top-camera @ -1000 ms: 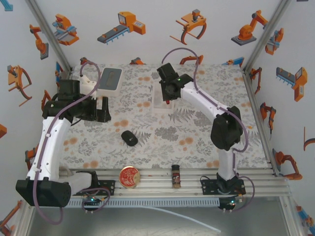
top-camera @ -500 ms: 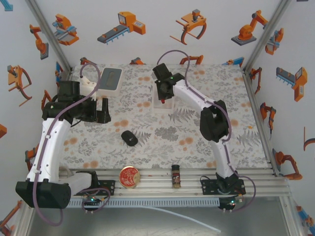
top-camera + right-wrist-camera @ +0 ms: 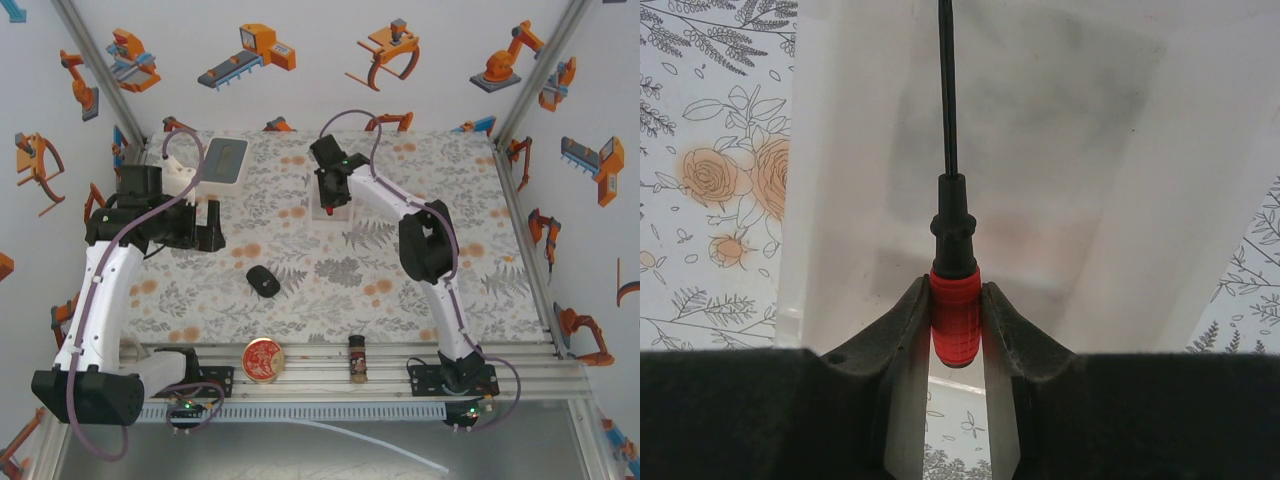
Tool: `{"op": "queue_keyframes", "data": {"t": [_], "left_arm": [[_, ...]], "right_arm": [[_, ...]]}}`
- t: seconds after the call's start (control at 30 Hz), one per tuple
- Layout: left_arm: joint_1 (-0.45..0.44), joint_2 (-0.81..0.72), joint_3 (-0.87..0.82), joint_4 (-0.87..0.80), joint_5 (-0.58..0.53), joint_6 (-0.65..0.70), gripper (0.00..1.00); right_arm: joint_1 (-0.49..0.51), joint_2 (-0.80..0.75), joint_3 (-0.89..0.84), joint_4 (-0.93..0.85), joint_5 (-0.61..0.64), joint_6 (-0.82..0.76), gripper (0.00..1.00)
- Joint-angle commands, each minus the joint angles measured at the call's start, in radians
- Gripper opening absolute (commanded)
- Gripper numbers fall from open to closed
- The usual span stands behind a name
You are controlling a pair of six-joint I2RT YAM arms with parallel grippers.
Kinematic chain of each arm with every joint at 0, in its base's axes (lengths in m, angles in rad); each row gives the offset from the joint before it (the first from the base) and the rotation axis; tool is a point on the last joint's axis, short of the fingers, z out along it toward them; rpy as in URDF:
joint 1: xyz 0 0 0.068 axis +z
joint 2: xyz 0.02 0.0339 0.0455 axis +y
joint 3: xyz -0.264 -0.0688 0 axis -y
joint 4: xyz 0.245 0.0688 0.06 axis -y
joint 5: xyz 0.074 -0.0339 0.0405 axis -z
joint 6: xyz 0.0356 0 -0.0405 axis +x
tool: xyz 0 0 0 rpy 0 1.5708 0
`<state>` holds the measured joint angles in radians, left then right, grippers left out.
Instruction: Put the screwdriver in the bin
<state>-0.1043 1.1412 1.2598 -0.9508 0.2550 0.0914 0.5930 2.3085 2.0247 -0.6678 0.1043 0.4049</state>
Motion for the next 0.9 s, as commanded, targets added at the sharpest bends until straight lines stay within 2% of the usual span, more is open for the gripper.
{"op": "queue_keyframes", "data": {"t": [0.0,0.43,0.87], "left_arm": [[-0.006,-0.011,-0.006,-0.008,0.021,0.011,0.97],[-0.006,-0.01,-0.005,-0.005,0.022,0.007,0.97],[-0.005,-0.019,-0.02,0.0,0.025,0.005,0.97]], "right_arm": [[-0.01,0.032,0.026,0.014,-0.015,0.018,0.2],[-0.018,0.082,0.038,0.02,-0.043,0.04,0.22],[-0.018,0.095,0.041,0.017,-0.06,0.041,0.28]]}}
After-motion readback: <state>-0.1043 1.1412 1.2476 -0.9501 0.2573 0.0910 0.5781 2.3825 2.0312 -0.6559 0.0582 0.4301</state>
